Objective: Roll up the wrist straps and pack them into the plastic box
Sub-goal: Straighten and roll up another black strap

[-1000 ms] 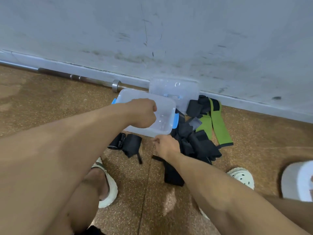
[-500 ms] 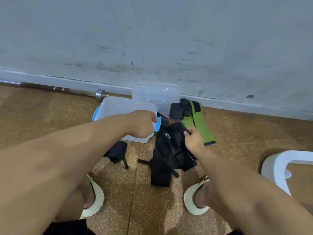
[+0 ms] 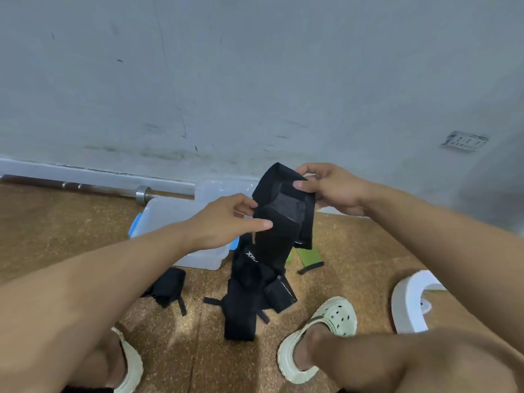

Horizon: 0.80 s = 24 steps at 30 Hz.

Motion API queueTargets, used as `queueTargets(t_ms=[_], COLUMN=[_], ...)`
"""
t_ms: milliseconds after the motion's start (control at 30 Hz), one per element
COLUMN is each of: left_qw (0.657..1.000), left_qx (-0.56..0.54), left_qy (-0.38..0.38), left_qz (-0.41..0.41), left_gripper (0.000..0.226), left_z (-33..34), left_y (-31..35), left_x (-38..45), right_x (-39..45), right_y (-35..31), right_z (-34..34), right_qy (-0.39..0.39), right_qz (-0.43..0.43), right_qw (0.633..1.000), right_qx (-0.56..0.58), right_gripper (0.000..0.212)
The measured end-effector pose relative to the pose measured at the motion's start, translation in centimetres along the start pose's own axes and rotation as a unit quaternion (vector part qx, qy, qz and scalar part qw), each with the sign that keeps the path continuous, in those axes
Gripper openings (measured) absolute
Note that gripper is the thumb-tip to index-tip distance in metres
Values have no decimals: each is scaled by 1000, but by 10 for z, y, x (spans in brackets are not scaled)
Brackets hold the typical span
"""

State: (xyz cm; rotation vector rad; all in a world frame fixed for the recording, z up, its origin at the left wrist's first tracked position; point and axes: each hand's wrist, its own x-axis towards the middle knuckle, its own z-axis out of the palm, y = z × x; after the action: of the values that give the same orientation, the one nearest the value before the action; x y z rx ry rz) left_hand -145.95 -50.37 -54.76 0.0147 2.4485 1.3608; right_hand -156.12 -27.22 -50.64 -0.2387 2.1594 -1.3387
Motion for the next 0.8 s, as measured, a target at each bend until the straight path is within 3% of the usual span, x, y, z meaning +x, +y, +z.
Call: queueTargets(t_ms=[267, 367, 467, 567, 633, 733, 800], left_qw=[988, 973, 955, 948, 943, 940, 937], left_qx=[-154, -230, -281, -287, -293, -298, -301], left_qy=[7, 27, 89, 133, 148, 149, 152], left_qz=[6, 3, -5, -26, -52, -76, -91], left_gripper=[20, 17, 18, 22, 27, 28, 21], left_z=[2, 1, -6, -13, -15, -17, -19], left_y=[4, 1, 3, 2, 1, 0, 0], left_x=[-3, 0, 0, 1, 1, 3, 3], right_x=[-13, -8, -4, 2, 6, 9, 10], right_y=[-7, -6, 1, 8, 10, 9, 9], right_z=[43, 44, 47, 55, 61, 67, 70], right_qy=[79, 49, 0, 47, 94, 96, 84], right_qz=[-33, -25, 5, 19, -10, -60, -71], right_qw=[978, 976, 985, 994, 994, 994, 993], right_qx=[189, 211, 171, 95, 54, 7, 29], right_gripper=[13, 30, 44, 56, 44, 17, 24])
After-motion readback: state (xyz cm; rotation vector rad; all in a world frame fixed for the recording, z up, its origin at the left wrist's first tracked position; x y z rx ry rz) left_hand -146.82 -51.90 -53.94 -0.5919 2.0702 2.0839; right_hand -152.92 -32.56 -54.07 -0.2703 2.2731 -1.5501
